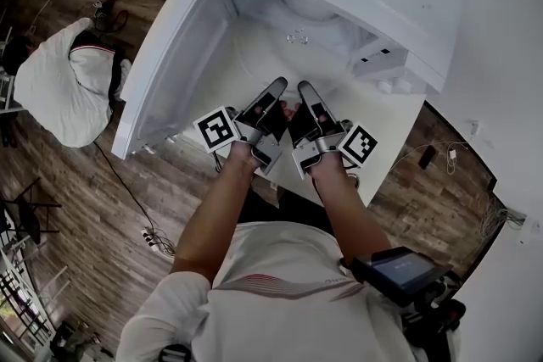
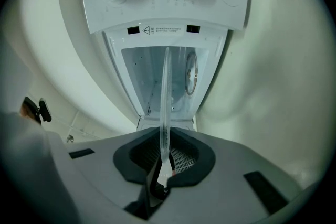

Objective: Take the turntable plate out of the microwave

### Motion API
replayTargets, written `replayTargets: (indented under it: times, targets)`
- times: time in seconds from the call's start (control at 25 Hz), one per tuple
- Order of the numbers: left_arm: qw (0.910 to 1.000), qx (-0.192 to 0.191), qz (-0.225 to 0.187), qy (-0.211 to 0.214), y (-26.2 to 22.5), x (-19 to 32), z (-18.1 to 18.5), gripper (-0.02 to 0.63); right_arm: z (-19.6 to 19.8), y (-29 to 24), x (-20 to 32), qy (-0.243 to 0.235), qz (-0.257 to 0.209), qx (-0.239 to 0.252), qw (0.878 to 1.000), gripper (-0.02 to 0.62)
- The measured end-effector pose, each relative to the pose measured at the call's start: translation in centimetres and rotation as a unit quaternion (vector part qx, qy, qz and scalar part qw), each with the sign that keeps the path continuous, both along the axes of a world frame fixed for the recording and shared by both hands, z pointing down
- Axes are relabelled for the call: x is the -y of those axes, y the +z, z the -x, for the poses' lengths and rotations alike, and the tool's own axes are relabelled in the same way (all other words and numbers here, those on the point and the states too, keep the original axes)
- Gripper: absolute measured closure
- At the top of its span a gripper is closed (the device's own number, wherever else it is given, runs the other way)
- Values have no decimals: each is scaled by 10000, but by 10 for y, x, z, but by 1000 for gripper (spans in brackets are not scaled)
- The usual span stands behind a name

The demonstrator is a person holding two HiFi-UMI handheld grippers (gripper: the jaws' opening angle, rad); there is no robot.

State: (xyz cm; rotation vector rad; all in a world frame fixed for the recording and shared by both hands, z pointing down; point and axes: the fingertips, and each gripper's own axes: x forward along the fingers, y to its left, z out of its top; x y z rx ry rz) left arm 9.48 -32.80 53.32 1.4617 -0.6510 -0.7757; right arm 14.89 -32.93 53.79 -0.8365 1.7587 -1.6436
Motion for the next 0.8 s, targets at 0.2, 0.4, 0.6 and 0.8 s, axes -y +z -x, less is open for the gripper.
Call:
replayTargets:
  times: [0.2, 0.4, 0.6, 0.8]
  targets:
    - [9997, 71, -64, -213, -10, -41, 0, 563, 0, -8, -38, -220, -62, 77, 9997, 558]
    - [9990, 64, -80, -445, -22, -72, 7, 563, 8, -20, -67, -458, -71, 97, 9989, 558]
    - [9984, -6, -103, -548, -35, -101, 18, 563, 18, -35, -94, -581, -142, 7, 9982, 558]
    - [9988, -1, -225, -441, -54, -134, 21, 563, 21, -54, -129, -501, -241, 61, 9984, 558]
